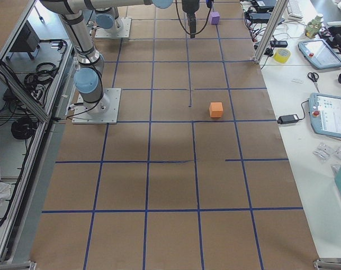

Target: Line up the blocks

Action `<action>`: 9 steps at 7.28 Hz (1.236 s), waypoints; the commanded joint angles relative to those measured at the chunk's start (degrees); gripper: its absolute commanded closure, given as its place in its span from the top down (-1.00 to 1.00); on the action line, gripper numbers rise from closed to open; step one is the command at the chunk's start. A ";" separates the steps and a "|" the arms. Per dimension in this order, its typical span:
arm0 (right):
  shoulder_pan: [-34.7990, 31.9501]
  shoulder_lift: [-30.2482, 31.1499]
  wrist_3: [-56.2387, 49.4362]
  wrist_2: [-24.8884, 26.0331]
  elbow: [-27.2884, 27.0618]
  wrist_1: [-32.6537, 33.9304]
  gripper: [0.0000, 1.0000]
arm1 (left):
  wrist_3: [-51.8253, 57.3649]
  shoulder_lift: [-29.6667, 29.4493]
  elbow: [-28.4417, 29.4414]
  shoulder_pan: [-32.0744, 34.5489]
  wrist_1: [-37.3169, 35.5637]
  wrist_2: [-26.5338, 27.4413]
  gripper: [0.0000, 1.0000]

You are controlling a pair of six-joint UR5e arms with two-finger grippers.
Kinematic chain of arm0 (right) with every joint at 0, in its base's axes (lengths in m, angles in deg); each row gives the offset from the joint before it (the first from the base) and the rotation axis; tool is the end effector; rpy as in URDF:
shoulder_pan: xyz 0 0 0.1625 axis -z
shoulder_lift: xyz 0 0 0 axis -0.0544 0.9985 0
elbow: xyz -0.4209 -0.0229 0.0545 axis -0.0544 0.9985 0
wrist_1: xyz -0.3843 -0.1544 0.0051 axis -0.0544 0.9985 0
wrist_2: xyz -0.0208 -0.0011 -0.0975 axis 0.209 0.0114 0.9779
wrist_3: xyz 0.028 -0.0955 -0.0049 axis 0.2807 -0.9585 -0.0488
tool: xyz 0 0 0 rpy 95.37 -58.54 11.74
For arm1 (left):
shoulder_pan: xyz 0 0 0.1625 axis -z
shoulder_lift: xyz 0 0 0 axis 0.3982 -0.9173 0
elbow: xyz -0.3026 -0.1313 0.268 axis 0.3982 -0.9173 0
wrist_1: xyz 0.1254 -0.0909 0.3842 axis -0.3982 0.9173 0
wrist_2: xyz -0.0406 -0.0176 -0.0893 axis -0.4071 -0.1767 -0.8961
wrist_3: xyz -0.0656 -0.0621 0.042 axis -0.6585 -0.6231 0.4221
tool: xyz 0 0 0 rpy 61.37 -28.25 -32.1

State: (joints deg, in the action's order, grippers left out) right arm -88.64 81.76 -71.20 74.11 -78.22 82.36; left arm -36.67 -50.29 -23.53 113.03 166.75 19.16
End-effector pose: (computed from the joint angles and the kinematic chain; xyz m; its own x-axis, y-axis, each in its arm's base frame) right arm 0.1529 -0.5057 0.5320 -0.9980 -0.0501 -0.0395 -0.0442 0.9892 -0.1394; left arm -0.1275 -0.4923 0.5247 -0.9984 0.0525 -0.0232 0.0537 0.9972 -0.0524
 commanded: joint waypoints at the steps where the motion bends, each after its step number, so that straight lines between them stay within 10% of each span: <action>1: 0.00 0.00 0.00 -0.07 0.02 0.00 1.00 | 0.00 0.00 0.00 0.00 0.00 0.00 1.00; 9: 1.40 -1.92 0.00 -0.24 1.50 0.79 1.00 | 0.00 0.00 0.00 0.00 0.00 0.00 1.00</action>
State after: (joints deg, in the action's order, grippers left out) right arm -88.13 80.90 -71.31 73.89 -77.69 82.80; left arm -36.67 -50.29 -23.53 113.03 166.75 19.16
